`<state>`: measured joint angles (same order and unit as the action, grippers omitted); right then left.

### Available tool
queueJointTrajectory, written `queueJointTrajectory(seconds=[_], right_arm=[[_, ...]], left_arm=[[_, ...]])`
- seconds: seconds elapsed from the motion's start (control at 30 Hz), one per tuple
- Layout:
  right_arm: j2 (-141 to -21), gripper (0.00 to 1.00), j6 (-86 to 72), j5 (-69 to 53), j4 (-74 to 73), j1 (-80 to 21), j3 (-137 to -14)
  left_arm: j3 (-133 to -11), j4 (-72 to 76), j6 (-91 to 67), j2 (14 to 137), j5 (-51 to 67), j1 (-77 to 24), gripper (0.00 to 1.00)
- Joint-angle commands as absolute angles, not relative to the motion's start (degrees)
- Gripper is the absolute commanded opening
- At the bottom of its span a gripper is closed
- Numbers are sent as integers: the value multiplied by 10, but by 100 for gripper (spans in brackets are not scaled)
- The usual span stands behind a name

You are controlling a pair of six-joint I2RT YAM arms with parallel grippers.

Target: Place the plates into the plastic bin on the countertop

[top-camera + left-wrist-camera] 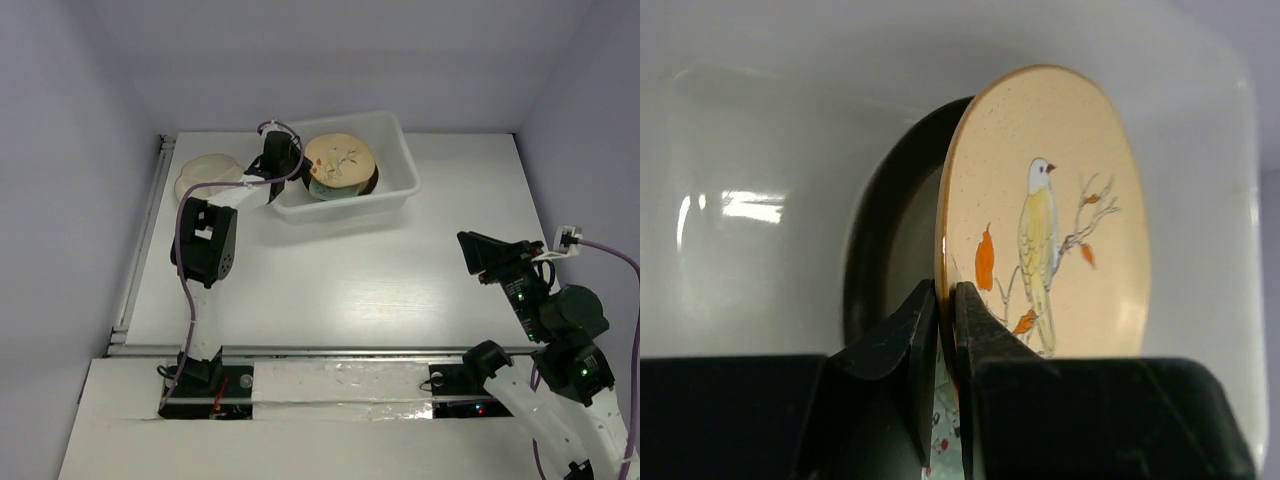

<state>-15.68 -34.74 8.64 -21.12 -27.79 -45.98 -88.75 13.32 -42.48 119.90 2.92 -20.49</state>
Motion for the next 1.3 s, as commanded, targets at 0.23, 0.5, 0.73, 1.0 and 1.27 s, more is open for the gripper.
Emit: queueJointTrajectory(seconds=[0.23, 0.5, 0.73, 1.0, 1.27], right_arm=[[-153, 44, -351, 76, -202, -278, -449], [-152, 44, -347, 66, -191, -278, -444], [-148, 44, -348, 41, -177, -278, -432], [-152, 44, -342, 15, -178, -278, -425], [-155, 44, -339, 4, -172, -278, -410]], left_arm=[[-897, 132, -396, 1152, 5, -213, 45], [-834, 100, -306, 1007, -93, -207, 74], [-517, 190, -425, 740, -134, -123, 54], [-445, 121, -485, 759, -87, 46, 42], [-525, 97, -472, 911, -55, 117, 56]])
